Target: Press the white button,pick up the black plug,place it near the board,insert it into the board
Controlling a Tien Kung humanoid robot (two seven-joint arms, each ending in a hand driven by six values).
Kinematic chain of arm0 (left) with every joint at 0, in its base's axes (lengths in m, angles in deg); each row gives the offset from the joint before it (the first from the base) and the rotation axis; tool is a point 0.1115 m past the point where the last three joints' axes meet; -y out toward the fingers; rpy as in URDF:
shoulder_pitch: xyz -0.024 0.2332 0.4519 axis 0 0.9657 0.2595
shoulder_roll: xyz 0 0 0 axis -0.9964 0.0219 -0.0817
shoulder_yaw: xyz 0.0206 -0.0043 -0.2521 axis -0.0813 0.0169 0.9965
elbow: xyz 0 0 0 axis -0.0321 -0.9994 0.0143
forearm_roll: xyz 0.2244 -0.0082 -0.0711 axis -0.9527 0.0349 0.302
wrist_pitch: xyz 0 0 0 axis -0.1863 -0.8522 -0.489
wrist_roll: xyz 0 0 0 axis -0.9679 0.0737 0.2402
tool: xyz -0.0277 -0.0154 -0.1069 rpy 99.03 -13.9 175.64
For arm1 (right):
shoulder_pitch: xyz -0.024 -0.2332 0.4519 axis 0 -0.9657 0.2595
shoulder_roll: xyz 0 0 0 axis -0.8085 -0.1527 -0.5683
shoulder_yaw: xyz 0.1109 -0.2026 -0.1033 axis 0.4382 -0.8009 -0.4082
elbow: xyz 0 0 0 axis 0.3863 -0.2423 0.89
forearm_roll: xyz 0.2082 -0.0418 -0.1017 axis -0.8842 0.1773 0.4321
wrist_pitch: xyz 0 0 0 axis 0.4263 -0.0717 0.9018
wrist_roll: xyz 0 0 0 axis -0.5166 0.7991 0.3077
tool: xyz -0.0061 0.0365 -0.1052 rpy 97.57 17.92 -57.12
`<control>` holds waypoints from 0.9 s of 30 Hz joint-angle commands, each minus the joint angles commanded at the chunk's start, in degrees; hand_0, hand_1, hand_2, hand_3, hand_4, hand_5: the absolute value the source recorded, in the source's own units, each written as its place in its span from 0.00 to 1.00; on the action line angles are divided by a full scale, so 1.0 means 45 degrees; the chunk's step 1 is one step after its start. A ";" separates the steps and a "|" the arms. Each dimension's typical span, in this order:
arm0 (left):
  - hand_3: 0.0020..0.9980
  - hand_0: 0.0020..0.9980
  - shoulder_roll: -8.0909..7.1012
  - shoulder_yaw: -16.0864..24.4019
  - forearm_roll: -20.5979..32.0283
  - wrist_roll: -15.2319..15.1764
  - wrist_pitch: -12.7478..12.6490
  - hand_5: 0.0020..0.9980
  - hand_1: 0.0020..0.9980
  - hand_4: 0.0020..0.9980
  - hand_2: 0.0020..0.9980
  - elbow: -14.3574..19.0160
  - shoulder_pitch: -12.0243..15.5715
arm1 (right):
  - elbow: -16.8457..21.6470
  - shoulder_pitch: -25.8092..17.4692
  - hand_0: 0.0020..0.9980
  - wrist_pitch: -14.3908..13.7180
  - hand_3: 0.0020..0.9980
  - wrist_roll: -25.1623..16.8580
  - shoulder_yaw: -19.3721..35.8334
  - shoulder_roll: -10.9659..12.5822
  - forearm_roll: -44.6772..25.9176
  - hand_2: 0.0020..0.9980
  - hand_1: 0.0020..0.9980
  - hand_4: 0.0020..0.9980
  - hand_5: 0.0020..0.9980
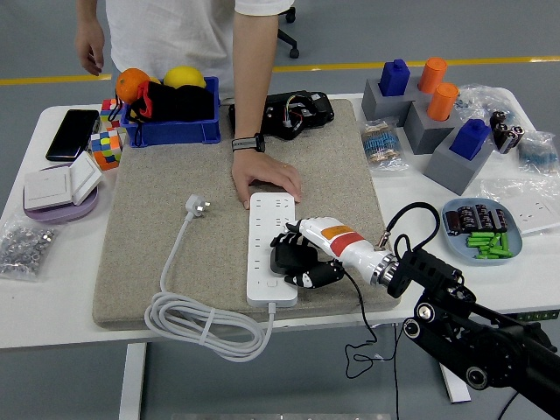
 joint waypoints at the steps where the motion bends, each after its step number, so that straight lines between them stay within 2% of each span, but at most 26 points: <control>1: 0.57 0.47 0.0000 0.0001 -0.0007 -0.0001 -0.0001 0.27 0.50 0.56 0.50 0.0000 0.0001 | 0.0010 0.0005 0.52 0.0013 0.64 -0.0007 -0.0004 -0.0003 -0.0021 0.60 0.60 0.96 0.08; 2: 0.57 0.47 0.0000 -0.0003 -0.0005 0.0000 -0.0001 0.27 0.50 0.56 0.50 0.0000 0.0003 | 0.0014 0.0007 0.57 0.0024 0.67 -0.0013 -0.0011 -0.0007 -0.0044 0.66 0.67 0.99 0.13; 7: 0.57 0.47 0.0002 -0.0002 -0.0062 0.0015 0.0002 0.27 0.50 0.56 0.50 0.0000 0.0017 | 0.0034 0.0007 0.57 0.0096 0.67 -0.0047 -0.0062 -0.0031 -0.0153 0.66 0.67 0.99 0.13; 8: 0.57 0.47 0.0001 0.0000 -0.0079 0.0018 0.0003 0.27 0.50 0.56 0.50 0.0000 0.0020 | 0.0043 0.0007 0.66 0.0110 0.72 -0.0054 -0.0071 -0.0033 -0.0167 0.71 0.73 1.00 0.20; 13: 0.57 0.47 -0.0002 -0.0006 -0.0096 0.0027 0.0008 0.27 0.50 0.56 0.50 0.0000 0.0046 | 0.0197 -0.0023 0.66 0.0149 0.72 -0.0097 -0.0119 -0.0021 -0.0293 0.71 0.73 1.00 0.20; 14: 0.57 0.47 -0.0002 -0.0007 -0.0095 0.0029 0.0007 0.27 0.49 0.56 0.50 0.0000 0.0052 | 0.0241 -0.0029 0.69 0.0148 0.73 -0.0105 -0.0124 -0.0018 -0.0309 0.72 0.76 1.00 0.22; 27: 0.57 0.47 -0.0017 -0.0076 -0.0072 0.0036 0.0023 0.27 0.49 0.56 0.50 0.0000 0.0084 | 0.1559 -0.0446 0.70 -0.0167 0.73 -0.0564 0.0537 0.0151 -0.0315 0.72 0.75 1.00 0.20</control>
